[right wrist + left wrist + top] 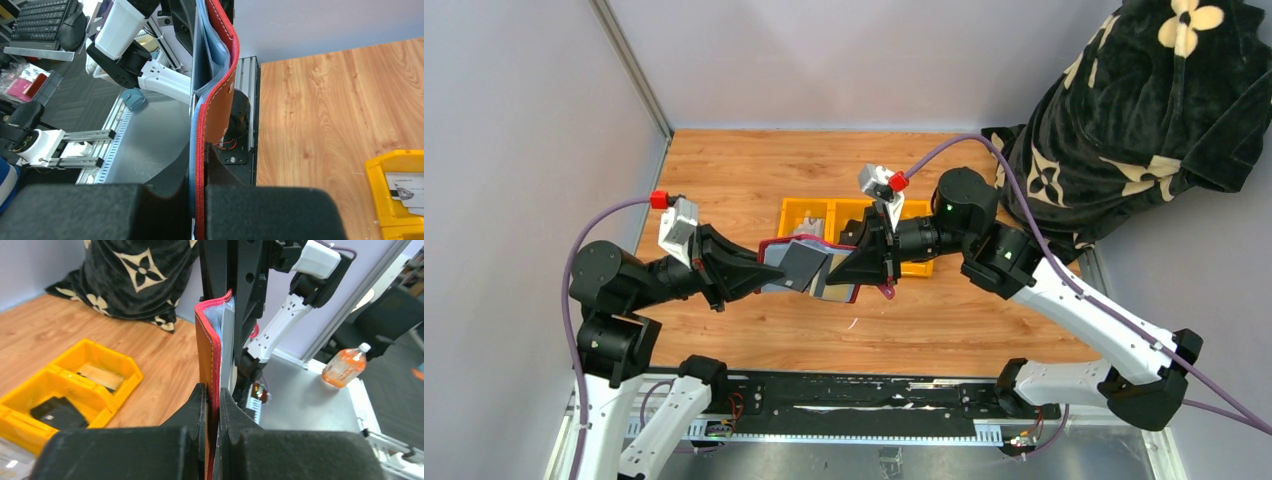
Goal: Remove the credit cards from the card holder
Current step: Remove the credit card from the card holder.
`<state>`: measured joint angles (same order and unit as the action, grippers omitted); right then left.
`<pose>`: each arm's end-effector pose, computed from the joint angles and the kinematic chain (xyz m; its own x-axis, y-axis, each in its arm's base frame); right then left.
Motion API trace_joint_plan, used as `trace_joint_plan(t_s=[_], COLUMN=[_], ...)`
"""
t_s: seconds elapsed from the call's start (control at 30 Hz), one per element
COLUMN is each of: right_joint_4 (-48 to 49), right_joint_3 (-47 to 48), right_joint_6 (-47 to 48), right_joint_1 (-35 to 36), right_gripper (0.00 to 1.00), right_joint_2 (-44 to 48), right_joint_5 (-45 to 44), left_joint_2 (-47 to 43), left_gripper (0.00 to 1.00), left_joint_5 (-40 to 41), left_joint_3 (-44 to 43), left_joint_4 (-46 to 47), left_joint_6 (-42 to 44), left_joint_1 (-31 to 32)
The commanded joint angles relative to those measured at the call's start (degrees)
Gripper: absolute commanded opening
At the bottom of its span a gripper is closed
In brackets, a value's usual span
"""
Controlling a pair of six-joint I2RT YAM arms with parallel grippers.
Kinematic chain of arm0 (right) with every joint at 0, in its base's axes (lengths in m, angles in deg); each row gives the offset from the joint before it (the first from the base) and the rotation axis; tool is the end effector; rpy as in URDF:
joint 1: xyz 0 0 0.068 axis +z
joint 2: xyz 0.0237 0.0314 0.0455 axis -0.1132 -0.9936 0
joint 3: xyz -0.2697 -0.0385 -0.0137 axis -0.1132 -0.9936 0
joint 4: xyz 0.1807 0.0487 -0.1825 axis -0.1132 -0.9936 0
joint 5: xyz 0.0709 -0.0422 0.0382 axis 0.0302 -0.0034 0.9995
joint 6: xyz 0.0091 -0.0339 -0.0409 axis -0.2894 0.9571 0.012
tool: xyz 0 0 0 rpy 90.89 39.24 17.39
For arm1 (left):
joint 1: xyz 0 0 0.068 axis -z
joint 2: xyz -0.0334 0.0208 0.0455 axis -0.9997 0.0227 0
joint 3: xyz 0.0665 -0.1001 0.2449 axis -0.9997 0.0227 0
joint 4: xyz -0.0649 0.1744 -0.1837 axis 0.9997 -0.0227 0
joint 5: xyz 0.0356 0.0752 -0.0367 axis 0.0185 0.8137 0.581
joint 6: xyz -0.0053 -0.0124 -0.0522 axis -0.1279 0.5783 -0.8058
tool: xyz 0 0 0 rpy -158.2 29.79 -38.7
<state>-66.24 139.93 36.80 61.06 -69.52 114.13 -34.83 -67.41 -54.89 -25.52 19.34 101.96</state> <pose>0.1196 0.2134 0.4625 -0.2385 -0.0225 -0.9709 -0.9485 -0.2094 0.2378 0.0657 -0.0468 0.4458 -0.2460 -0.1619 -0.9557 0.9241 0.2583 -0.2816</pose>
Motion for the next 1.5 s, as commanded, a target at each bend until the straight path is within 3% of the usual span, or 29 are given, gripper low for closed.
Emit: trace_joint_plan(t_s=[0.0,0.27,0.33,0.4,0.43,0.53,0.67,0.77,0.87,0.93,1.2,1.37,1.47], right_joint_4=[10.69,19.04,19.37,19.10,18.96,19.00,22.37,24.25,17.37,18.06,36.92,34.52,27.12], right_joint_3=[-1.78,-5.68,-6.25,-6.48,-6.59,-7.76,-9.92,-10.12,-7.29,-7.93,-16.04,-16.18,-15.29], right_joint_6=[-4.97,-7.03,-6.75,-6.57,-6.59,-7.03,-11.50,-12.94,-10.66,-11.75,-32.11,-28.40,-22.54], right_joint_1=[-0.25,-0.41,-0.50,-0.94,-1.24,-2.84,-11.32,-13.52,-14.00,-13.98,-11.33,-5.81,-4.49], right_gripper=[0.00,0.00,0.00,0.02,0.06,0.36,0.58,0.75,0.76,0.75,0.67,0.65,0.62], right_joint_2=[0.75,3.35,3.83,4.05,4.07,4.26,7.26,10.02,13.06,15.81,11.30,8.19,7.14], right_joint_5=[4.48,3.06,3.07,2.78,2.62,0.99,-1.79,-5.11,-14.55,-17.46,-5.70,-6.46,-9.50], left_joint_2=[-0.73,-0.82,-0.87,-0.47,-0.13,1.80,6.92,7.82,6.57,5.95,4.31,4.22,4.42], left_gripper=[0.01,0.07,0.00,0.00,0.00,0.00,0.00,0.00,0.00,0.00,0.00,0.00,0.00], left_joint_5=[-1.29,-1.81,-2.36,-3.28,-3.69,-6.71,-11.38,-9.96,-4.43,-0.90,5.20,5.89,6.65], left_joint_3=[4.02,3.46,3.34,2.94,2.63,0.92,-3.26,-5.17,-5.20,-5.24,-3.50,-1.99,-1.66], left_joint_4=[8.83,9.27,9.94,10.97,11.76,13.97,11.19,8.50,6.69,5.34,3.07,3.97,4.12], left_joint_6=[-10.06,-12.79,-13.79,-15.66,-17.03,-21.12,-24.55,-22.41,-20.98,-20.16,-19.43,-20.61,-20.56], left_joint_1=[-0.18,-0.16,-0.16,-0.16,-0.20,-0.27,-0.20,-0.23,-0.25,-0.25,-0.25,-0.25,-0.25])
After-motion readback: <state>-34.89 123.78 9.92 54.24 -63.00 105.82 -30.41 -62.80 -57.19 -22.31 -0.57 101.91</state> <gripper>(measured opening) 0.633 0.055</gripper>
